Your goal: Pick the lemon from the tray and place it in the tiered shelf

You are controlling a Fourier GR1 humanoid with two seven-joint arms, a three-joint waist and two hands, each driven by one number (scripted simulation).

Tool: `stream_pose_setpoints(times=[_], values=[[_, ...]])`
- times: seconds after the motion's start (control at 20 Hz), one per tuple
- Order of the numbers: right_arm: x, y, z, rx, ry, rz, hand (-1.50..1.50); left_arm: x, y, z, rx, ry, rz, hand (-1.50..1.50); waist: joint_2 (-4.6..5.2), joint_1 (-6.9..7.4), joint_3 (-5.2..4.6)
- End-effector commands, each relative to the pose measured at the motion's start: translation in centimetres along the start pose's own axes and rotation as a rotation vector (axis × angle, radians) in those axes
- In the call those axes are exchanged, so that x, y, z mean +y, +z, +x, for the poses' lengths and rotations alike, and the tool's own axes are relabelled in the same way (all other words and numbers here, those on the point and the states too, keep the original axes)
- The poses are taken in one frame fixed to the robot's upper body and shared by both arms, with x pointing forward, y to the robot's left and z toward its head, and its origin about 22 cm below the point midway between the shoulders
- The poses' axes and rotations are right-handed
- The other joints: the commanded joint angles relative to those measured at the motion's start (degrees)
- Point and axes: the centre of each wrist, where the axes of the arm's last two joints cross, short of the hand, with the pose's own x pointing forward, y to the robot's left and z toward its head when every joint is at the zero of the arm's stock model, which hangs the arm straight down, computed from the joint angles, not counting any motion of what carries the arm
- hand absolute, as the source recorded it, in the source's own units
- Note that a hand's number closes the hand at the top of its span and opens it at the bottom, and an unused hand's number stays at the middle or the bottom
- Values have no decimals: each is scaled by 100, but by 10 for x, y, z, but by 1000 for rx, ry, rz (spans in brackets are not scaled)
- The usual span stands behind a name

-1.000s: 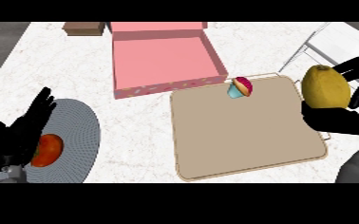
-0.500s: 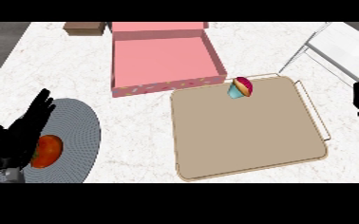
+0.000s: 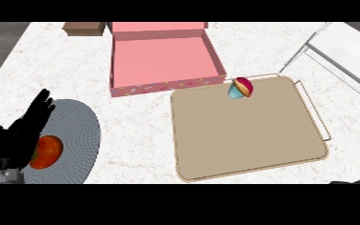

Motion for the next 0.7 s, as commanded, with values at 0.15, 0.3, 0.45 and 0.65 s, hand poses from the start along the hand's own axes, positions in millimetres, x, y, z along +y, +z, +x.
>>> stream_pose_setpoints(times=[0.15,0.3,0.45,0.65], values=[[-29,-56,18,149,140,27,150,-11,-4,-6,22,-7,-8,0,46,27,-21],[-40,-67,8,155,124,32,150,-4,-3,-7,17,7,-13,0,43,19,-17],[-35,-90,-9,186,179,15,150,-7,4,-13,17,-4,-8,0,55,45,-13],[-16,-104,-8,195,248,-19,150,-10,-14,-1,18,4,-10,0,69,44,-13]])
